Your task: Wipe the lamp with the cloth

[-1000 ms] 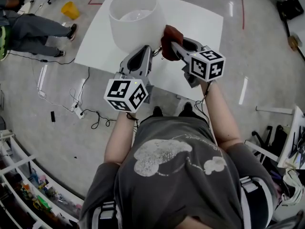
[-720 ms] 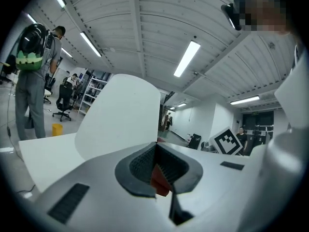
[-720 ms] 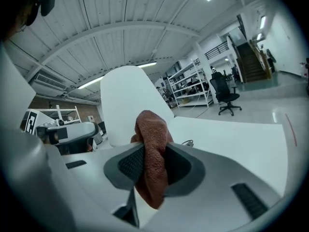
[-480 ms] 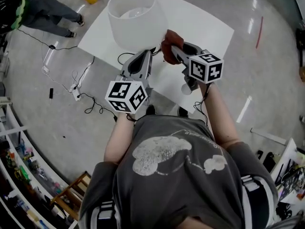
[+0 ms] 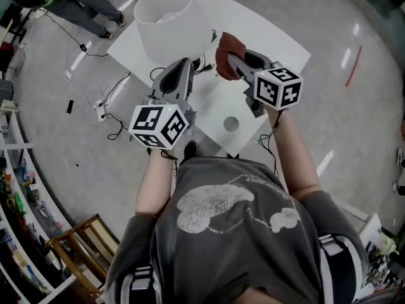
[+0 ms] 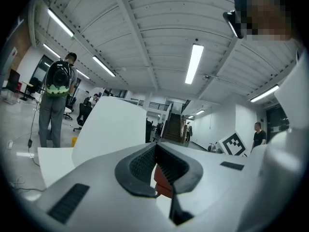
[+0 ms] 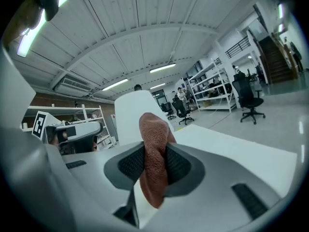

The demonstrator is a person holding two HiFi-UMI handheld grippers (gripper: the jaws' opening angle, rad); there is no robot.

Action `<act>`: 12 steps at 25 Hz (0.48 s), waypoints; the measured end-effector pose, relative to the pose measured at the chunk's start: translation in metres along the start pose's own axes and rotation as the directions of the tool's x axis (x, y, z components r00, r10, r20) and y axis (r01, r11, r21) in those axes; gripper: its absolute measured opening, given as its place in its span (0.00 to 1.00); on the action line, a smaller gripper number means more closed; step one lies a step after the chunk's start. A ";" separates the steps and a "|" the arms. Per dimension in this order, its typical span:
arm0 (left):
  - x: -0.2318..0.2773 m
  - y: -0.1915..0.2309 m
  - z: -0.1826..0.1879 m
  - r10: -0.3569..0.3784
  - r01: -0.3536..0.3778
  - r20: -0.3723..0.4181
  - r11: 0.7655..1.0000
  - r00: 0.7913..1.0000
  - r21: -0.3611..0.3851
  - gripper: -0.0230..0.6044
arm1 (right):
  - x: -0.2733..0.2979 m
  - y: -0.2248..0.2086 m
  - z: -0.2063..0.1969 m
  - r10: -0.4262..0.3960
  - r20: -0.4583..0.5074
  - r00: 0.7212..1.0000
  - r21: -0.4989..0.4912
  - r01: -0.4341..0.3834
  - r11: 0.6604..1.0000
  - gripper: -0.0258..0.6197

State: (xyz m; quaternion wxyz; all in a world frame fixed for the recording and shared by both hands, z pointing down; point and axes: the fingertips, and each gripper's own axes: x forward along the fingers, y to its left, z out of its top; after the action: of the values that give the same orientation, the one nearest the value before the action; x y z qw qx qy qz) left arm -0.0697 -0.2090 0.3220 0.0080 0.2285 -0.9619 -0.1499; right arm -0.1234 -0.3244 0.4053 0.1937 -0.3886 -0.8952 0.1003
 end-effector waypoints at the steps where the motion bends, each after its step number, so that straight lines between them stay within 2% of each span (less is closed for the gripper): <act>1: 0.003 -0.004 0.006 0.006 -0.006 0.017 1.000 1.000 0.009 0.05 | -0.002 -0.002 0.008 0.013 0.010 1.000 -0.011 -0.013 1.000 0.18; 6: 0.014 -0.013 0.037 0.030 -0.034 0.089 0.998 0.996 0.046 0.05 | 0.002 0.006 0.054 0.089 0.053 0.995 -0.086 -0.084 0.993 0.18; 12: 0.017 -0.003 0.064 0.046 -0.054 0.127 0.997 0.991 0.057 0.05 | 0.024 0.038 0.107 0.154 0.105 0.983 -0.180 -0.133 0.975 0.18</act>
State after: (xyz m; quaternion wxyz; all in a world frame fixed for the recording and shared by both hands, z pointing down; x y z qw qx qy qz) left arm -0.0890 -0.2004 0.2595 -0.0556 0.1946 -0.9700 -0.1344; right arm -0.1586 -0.2843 0.3021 0.0984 -0.4609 -0.8800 0.0593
